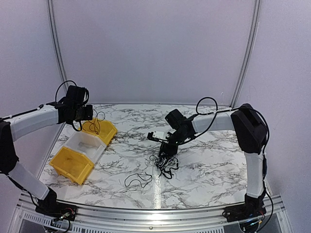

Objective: Untangle the cables

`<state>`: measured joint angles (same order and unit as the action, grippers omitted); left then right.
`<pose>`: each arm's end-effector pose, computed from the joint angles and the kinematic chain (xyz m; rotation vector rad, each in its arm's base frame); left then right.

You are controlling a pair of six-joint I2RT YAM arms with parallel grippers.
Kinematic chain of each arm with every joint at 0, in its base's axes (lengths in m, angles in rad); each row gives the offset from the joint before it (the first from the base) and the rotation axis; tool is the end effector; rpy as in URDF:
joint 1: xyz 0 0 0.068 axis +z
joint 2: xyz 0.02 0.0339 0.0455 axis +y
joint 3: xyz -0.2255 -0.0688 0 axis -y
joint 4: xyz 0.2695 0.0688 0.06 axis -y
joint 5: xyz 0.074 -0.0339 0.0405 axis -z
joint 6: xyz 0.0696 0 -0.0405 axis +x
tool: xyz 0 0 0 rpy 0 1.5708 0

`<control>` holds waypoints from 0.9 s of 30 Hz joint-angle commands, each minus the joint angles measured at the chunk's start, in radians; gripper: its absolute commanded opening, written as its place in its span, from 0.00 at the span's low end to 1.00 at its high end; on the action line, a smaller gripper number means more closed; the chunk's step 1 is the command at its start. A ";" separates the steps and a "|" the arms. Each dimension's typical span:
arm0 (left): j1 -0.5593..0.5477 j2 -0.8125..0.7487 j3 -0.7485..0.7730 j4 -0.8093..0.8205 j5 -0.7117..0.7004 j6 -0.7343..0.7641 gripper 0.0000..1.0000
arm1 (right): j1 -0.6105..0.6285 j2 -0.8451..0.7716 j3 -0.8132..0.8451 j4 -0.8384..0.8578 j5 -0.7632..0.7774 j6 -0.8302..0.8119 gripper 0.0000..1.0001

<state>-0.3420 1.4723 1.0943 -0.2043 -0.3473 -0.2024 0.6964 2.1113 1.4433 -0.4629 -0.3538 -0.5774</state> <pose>0.3724 -0.1074 0.2175 -0.0517 2.1141 0.0507 0.3252 0.3034 0.0610 -1.6796 2.0904 0.5138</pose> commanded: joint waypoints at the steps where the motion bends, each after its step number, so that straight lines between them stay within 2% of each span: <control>1: 0.003 0.085 0.023 0.003 0.019 -0.009 0.00 | 0.029 0.008 0.000 -0.125 0.028 -0.016 0.50; 12: 0.010 0.249 0.071 -0.046 0.014 -0.014 0.00 | 0.038 -0.138 -0.001 -0.131 0.018 -0.009 0.55; 21: 0.014 0.269 0.063 -0.045 0.045 -0.002 0.00 | 0.040 -0.149 0.002 -0.139 0.014 -0.015 0.56; 24: 0.050 0.312 0.108 -0.051 0.101 -0.007 0.00 | 0.039 -0.147 0.002 -0.140 0.015 -0.017 0.56; 27: 0.097 0.331 0.134 -0.063 0.177 -0.035 0.13 | 0.045 -0.144 0.004 -0.143 0.015 -0.019 0.56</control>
<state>-0.3046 1.7679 1.1790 -0.2329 -0.2680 -0.2111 0.7265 1.9743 1.4361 -0.5907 -0.3340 -0.5884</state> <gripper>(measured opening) 0.052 0.556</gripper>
